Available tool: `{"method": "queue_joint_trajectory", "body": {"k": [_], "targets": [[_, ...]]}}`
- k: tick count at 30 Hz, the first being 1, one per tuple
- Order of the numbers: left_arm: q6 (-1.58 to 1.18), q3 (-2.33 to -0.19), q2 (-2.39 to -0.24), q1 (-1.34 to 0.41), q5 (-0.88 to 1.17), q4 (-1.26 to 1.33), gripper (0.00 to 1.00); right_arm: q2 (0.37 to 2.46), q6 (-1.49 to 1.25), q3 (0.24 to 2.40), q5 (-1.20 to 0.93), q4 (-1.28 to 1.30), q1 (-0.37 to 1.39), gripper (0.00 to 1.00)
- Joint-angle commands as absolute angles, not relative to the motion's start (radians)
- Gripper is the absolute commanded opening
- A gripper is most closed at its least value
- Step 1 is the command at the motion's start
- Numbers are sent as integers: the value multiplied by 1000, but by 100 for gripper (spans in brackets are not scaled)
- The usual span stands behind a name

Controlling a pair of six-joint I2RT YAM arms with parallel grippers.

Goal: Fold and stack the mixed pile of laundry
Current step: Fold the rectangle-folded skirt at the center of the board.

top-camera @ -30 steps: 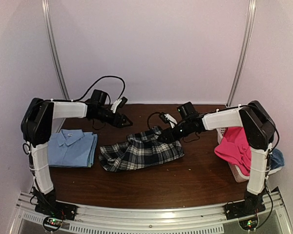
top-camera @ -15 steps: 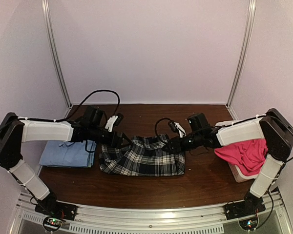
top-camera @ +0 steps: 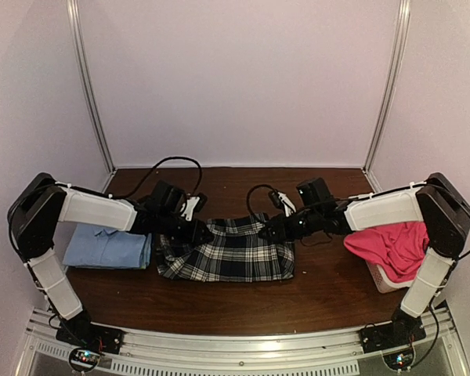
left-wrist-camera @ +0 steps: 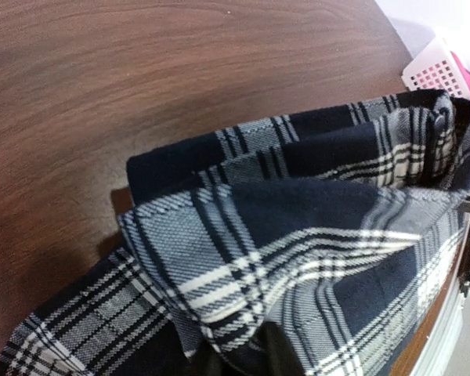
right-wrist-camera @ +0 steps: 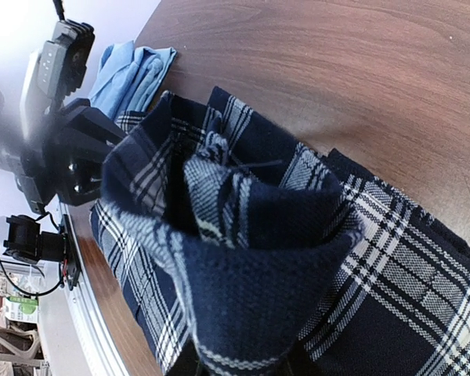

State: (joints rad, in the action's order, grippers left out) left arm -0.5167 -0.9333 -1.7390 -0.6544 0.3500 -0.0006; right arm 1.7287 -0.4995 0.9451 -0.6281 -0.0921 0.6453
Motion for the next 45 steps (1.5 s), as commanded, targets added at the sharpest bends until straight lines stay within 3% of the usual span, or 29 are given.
{"method": "queue_joint_trajectory", "body": {"k": [1,7,14,20,30,32,37,39,45], "targets": [[-557,-908,-1694,-591,343,84,0,1689,-503,988,-595,-56,636,19],[-533,-890,-1729,-575,290,51,0,1744,-509,1010,-556,-61,634,0],[-530,-902,-1883,-538,191,54,0,2013,-524,1069,-452,-101,605,0],[-505,-930,-1950,-535,197,30,0,2102,-502,1068,-411,-76,589,0],[-389,-1021,-1879,-638,126,-164,10,1874,-384,955,-357,70,554,0],[-381,-1041,-1867,-658,131,-188,21,1842,-347,972,-397,102,552,16],[-371,-1057,-1703,-657,-14,-214,81,1681,-330,1018,-359,183,547,70],[-362,-1042,-1606,-656,-73,-206,95,1602,-323,1028,-341,204,535,79],[-452,-883,-1259,-656,-190,-112,98,1343,-353,932,-315,156,486,100]]}}
